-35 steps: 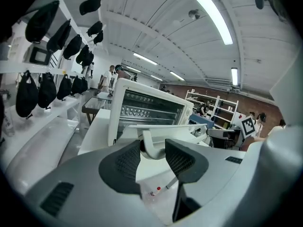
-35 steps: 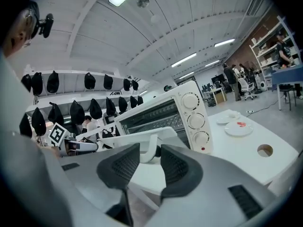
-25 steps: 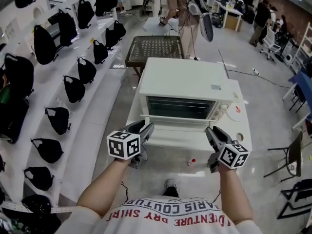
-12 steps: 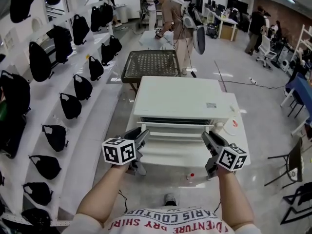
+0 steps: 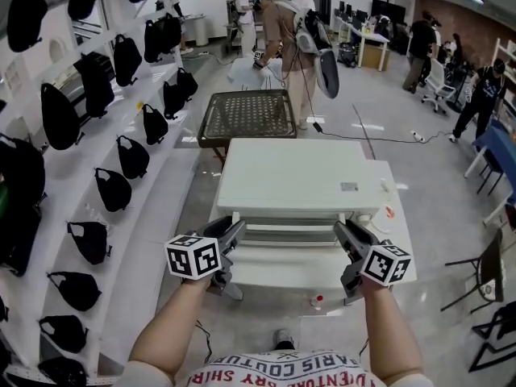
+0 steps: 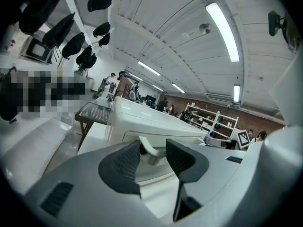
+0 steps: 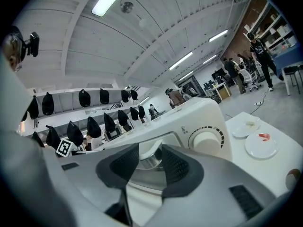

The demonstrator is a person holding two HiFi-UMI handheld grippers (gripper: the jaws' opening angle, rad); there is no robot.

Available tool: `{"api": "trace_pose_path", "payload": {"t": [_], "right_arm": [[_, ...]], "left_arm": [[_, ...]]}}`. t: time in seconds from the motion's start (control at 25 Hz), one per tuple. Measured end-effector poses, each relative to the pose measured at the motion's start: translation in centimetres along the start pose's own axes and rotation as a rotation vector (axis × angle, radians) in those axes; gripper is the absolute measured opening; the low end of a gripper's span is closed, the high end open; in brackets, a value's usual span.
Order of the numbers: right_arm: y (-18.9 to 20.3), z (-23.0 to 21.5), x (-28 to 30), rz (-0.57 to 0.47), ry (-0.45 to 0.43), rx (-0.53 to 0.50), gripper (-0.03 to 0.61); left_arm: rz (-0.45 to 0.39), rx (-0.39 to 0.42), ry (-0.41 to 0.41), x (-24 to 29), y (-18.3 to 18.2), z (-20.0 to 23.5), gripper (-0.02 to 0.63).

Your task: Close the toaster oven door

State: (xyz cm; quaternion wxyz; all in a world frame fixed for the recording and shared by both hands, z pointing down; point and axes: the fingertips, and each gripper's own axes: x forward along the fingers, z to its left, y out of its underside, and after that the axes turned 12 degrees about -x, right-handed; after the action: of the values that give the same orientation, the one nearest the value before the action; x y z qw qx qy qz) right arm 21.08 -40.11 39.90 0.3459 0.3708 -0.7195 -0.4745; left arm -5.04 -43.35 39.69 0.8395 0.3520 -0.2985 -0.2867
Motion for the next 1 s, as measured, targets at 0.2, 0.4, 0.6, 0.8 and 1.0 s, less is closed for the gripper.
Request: {"api": "trace_pose_path", "payload": {"t": [0.2,0.4,0.6,0.8,1.0], "right_arm": [[-0.1,0.0,0.0,0.002,-0.007,-0.003,0.160],[-1.0,-0.5,-0.9,-0.038,0.014,-0.052,0.156],[-1.5,0.7,-3.3,-0.074,0.013,-0.107,0.114],[-0.4,5.0,-5.7,-0.066,-0.065,-0.175,0.047],[1.6,11.0,-8.1,-0.040,-0.185,-0.262,0.034]], "left_arm": [[-0.012,-0.003,0.008,0.0,0.0,-0.1,0.189],[-0.026,0.123,-0.025,-0.5,-0.3,-0.6,0.189],[-0.050,0.088,0.003,-2.7,0.3,-1.3,0.221],[-0.071,0.032,0.033,-5.9,1.9,-3.0,0.130],[-0.038,0.055,0.102,-8.4,5.2,-6.7,0.072]]}}
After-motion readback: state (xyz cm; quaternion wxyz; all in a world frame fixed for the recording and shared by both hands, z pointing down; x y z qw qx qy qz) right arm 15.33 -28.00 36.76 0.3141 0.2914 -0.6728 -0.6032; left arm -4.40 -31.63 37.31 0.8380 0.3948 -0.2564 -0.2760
